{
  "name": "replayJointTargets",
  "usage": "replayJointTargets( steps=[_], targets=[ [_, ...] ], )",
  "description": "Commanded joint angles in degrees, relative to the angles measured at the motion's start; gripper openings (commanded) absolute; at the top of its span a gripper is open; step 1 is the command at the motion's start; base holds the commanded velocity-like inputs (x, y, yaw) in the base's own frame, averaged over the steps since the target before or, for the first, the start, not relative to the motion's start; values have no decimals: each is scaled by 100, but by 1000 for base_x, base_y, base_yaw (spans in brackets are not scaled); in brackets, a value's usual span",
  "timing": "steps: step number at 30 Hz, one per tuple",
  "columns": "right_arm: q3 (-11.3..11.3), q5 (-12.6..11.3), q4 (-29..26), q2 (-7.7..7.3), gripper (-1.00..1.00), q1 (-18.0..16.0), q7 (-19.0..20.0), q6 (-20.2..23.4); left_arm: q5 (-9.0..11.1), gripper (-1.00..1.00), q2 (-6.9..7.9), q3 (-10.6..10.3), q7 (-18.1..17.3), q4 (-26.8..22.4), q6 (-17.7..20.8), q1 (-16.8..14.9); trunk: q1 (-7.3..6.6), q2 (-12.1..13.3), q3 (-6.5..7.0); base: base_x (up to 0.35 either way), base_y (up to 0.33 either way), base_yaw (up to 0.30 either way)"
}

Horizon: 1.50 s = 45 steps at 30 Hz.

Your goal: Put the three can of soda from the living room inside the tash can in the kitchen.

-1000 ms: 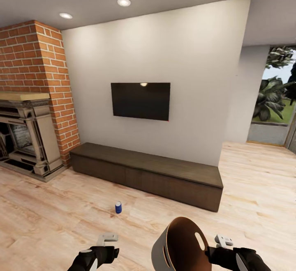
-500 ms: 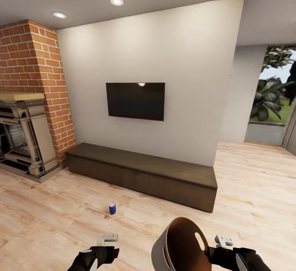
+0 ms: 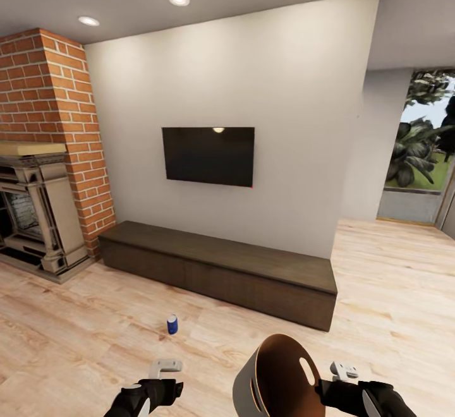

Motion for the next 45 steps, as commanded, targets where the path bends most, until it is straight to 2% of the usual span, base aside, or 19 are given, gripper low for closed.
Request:
replayJointTargets(
  steps=[1,17,30,45],
  targets=[
    [-9,-99,-5,-1,-100,-2,29,24,-1,100,0,0,0,1,0,0,0,-1,1,29,61,0],
    [-9,-114,-5,-8,-100,-3,31,30,0,100,0,1,0,1,0,0,0,-1,1,16,130,-4],
    [-9,-114,-5,-8,-100,-3,36,27,0,100,0,0,1,1,0,0,0,-1,1,22,91,-203],
    [-9,-113,-5,-4,-100,-5,30,24,-1,100,0,0,0,1,0,0,0,-1,1,7,18,-27]
  ],
)
